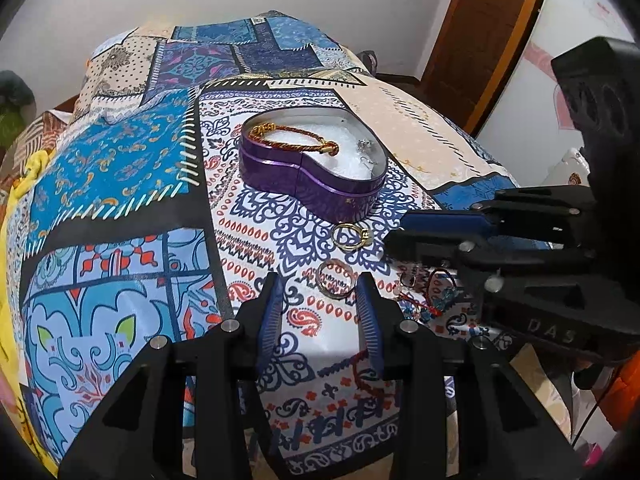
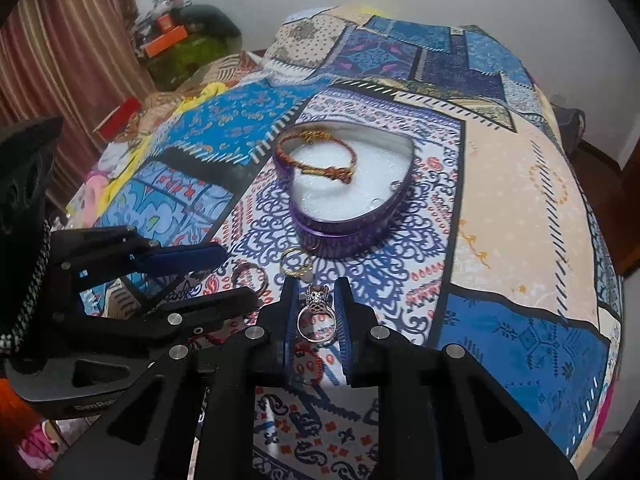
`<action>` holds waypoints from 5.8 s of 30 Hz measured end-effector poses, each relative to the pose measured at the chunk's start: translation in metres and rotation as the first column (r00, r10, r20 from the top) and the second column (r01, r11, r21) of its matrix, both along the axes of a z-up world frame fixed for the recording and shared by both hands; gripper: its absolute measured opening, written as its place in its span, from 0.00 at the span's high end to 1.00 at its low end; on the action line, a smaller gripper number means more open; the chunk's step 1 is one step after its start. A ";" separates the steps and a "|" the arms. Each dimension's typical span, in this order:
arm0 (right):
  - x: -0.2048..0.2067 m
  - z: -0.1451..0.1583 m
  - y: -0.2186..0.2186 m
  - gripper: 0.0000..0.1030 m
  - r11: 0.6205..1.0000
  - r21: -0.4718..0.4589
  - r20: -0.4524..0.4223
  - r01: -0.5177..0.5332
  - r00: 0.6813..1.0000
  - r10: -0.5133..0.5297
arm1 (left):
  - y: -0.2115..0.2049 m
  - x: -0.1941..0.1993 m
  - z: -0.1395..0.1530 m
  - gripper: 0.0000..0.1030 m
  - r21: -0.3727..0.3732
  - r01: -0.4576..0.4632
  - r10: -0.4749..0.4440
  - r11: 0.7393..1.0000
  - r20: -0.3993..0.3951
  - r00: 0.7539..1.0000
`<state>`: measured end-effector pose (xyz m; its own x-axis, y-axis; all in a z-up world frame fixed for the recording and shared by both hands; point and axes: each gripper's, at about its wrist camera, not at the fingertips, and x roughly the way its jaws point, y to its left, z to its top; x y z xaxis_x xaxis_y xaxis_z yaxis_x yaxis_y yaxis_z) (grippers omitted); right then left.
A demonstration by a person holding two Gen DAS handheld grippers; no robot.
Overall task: Organize jewelry
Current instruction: 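Close the left gripper on a gold ring and lift it, then lower the ring into the purple tin and open the left gripper, then move the right tool toward the gold rings beside the tin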
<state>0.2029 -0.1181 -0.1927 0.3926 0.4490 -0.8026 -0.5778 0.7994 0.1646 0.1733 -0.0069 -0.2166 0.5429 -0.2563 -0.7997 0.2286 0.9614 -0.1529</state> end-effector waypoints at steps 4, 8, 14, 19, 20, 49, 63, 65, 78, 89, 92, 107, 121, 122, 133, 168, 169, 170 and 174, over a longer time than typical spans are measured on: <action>0.004 0.002 -0.008 0.91 0.999 -0.002 0.008 0.033 0.999 -0.033 | -0.004 0.003 -0.001 0.68 0.017 0.009 -0.009 1.000 0.010 1.000; 0.005 0.005 -0.015 0.91 0.999 -0.001 0.015 0.054 0.998 -0.054 | -0.007 0.004 -0.001 0.79 0.038 0.012 -0.013 0.999 0.026 1.000; 0.003 0.012 -0.026 0.91 0.996 0.016 0.027 0.082 0.996 -0.083 | -0.007 0.002 0.004 0.81 0.013 0.016 -0.017 1.000 0.030 0.999; 0.001 0.022 -0.034 0.91 0.994 0.036 0.049 0.103 0.993 -0.105 | -0.005 -0.003 0.016 0.80 0.010 -0.002 0.002 1.000 0.057 0.998; 0.000 0.025 -0.035 0.91 0.993 0.040 0.055 0.107 0.992 -0.109 | -0.004 -0.003 0.018 0.80 0.008 -0.005 0.005 1.000 0.062 0.998; 0.023 0.072 -0.026 0.91 0.982 0.144 0.180 0.119 0.973 -0.144 | 0.014 0.028 0.079 0.80 -0.013 -0.058 0.060 0.998 0.238 0.969; 0.062 0.055 -0.004 0.91 0.987 0.131 0.138 0.092 0.984 -0.110 | 0.016 0.066 0.056 0.80 -0.037 -0.047 0.053 0.998 0.185 0.981; 0.065 0.050 0.000 0.91 0.989 0.121 0.128 0.083 0.987 -0.098 | 0.018 0.070 0.051 0.80 -0.051 -0.046 0.054 0.998 0.168 0.984; 0.083 0.023 0.014 0.91 0.996 0.073 0.032 0.049 0.998 -0.052 | 0.017 0.086 0.030 0.81 -0.065 -0.026 0.033 0.998 0.105 0.994; 0.082 0.017 0.020 0.90 0.999 0.038 0.046 0.028 0.999 -0.029 | 0.020 0.086 0.030 0.81 -0.071 -0.025 0.032 0.997 0.094 0.995; 0.080 0.021 0.022 0.90 0.999 0.035 0.073 0.021 0.997 -0.024 | 0.020 0.084 0.032 0.81 -0.070 -0.024 0.031 0.997 0.094 0.995; 0.065 0.043 0.016 0.88 0.998 0.041 0.115 0.040 0.992 -0.044 | 0.030 0.054 0.069 0.80 -0.038 -0.073 0.079 0.997 0.173 0.982; 0.007 0.103 -0.004 0.76 0.995 0.081 0.240 0.066 0.967 -0.084 | 0.026 0.000 0.120 0.76 -0.021 -0.094 0.096 0.995 0.268 0.959; 0.001 0.106 -0.005 0.69 0.994 0.083 0.252 0.068 0.964 -0.087 | 0.025 -0.004 0.123 0.72 -0.018 -0.096 0.097 0.995 0.274 0.957; -0.040 0.116 -0.014 0.58 0.993 0.082 0.301 0.089 0.947 -0.110 | 0.030 -0.042 0.127 0.57 -0.012 -0.127 0.126 0.992 0.266 0.956; -0.035 0.014 -0.051 0.58 0.987 0.002 0.000 0.163 0.987 -0.163 | -0.018 -0.026 0.001 0.92 -0.033 0.022 -0.023 0.999 -0.043 0.999; -0.034 0.014 -0.052 0.58 0.987 0.003 -0.001 0.164 0.987 -0.164 | -0.019 -0.026 0.000 0.98 -0.033 0.028 -0.030 0.999 -0.042 0.999; -0.034 0.014 -0.052 0.58 0.987 0.003 -0.002 0.163 0.987 -0.163 | -0.020 -0.026 0.000 0.99 -0.032 0.029 -0.030 0.999 -0.043 0.999; -0.034 0.012 -0.053 0.58 0.987 0.003 -0.008 0.162 0.987 -0.162 | -0.024 -0.029 0.008 1.00 -0.034 0.038 -0.039 0.999 -0.022 0.999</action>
